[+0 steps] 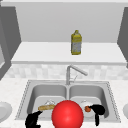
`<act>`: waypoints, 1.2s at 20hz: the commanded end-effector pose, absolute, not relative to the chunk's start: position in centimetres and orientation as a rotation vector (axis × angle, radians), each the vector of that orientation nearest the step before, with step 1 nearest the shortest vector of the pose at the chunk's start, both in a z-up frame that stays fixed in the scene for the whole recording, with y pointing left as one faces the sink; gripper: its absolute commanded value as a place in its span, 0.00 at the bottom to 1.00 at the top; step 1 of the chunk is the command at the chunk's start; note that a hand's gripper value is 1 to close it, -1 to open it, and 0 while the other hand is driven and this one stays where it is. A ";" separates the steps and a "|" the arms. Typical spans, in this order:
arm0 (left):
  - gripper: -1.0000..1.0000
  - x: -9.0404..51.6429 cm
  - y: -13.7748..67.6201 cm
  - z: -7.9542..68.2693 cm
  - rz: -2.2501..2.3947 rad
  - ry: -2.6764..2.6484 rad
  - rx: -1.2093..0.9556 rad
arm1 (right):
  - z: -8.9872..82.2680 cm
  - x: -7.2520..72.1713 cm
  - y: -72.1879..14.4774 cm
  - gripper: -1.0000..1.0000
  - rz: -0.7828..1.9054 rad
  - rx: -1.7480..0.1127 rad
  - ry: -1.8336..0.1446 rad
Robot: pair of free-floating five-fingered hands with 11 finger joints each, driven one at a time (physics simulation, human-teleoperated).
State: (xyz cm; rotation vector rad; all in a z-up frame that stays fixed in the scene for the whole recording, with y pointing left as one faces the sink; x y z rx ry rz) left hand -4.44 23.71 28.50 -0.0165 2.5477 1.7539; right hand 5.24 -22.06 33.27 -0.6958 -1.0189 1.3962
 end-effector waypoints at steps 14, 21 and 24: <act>0.50 -4.4 23.7 28.5 1.745 2.552 -0.033 | 35.7 15.8 -19.5 0.00 1.348 -0.862 -1.147; 0.50 -4.4 23.7 28.5 1.743 2.553 -0.036 | 34.0 21.7 -18.7 0.00 1.309 -0.910 -1.168; 0.50 -4.4 23.7 28.5 1.742 2.553 -0.037 | 34.1 23.2 -18.1 0.00 1.298 -0.979 -1.172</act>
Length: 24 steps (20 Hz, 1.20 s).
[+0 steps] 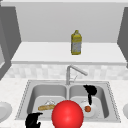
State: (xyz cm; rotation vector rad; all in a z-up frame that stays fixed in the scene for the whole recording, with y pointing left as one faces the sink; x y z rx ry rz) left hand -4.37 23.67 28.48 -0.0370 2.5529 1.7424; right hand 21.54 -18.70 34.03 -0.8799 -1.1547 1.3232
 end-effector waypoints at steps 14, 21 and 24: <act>0.50 -4.4 23.7 28.5 1.742 2.553 -0.038 | 32.2 31.8 -14.0 0.00 1.225 -1.090 -1.307; 0.50 -4.4 23.7 28.5 1.741 2.554 -0.039 | 31.1 37.4 -13.1 0.00 1.244 -1.074 -1.336; 0.50 -4.4 23.7 28.5 1.741 2.554 -0.039 | 30.5 39.8 -12.9 0.00 1.243 -1.072 -1.335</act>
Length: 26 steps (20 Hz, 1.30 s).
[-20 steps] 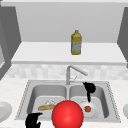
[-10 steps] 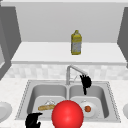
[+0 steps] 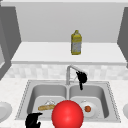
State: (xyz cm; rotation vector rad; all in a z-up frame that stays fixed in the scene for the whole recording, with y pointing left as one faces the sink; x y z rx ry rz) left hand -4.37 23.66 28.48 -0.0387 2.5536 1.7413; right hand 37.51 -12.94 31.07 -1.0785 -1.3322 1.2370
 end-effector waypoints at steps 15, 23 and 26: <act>0.50 -4.4 23.7 28.5 1.741 2.554 -0.039 | 26.5 38.0 -9.6 0.00 1.178 -1.310 -1.122; 0.50 -4.4 23.7 28.5 1.741 2.554 -0.039 | 25.2 35.9 -9.1 0.00 1.251 -1.247 -1.133; 0.50 -4.4 23.7 28.5 1.741 2.554 -0.039 | 25.0 38.3 -9.6 0.00 1.289 -1.201 -1.110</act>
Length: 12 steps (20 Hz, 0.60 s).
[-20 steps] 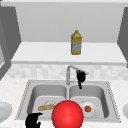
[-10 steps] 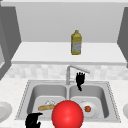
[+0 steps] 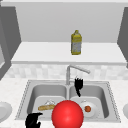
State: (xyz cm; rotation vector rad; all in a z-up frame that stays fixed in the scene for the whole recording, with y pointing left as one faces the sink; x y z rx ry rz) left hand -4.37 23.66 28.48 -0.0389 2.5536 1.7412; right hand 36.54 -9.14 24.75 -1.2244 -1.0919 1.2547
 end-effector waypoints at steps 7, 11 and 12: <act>0.50 -4.4 23.7 28.5 1.741 2.554 -0.039 | 24.6 42.8 -10.1 0.00 1.333 -1.129 -1.066; 0.50 -4.4 23.7 28.5 1.741 2.554 -0.039 | 24.5 45.9 -10.5 0.00 1.335 -1.118 -1.055; 0.50 -4.4 23.7 28.5 1.741 2.554 -0.039 | 24.5 46.6 -10.5 0.00 1.340 -1.110 -1.048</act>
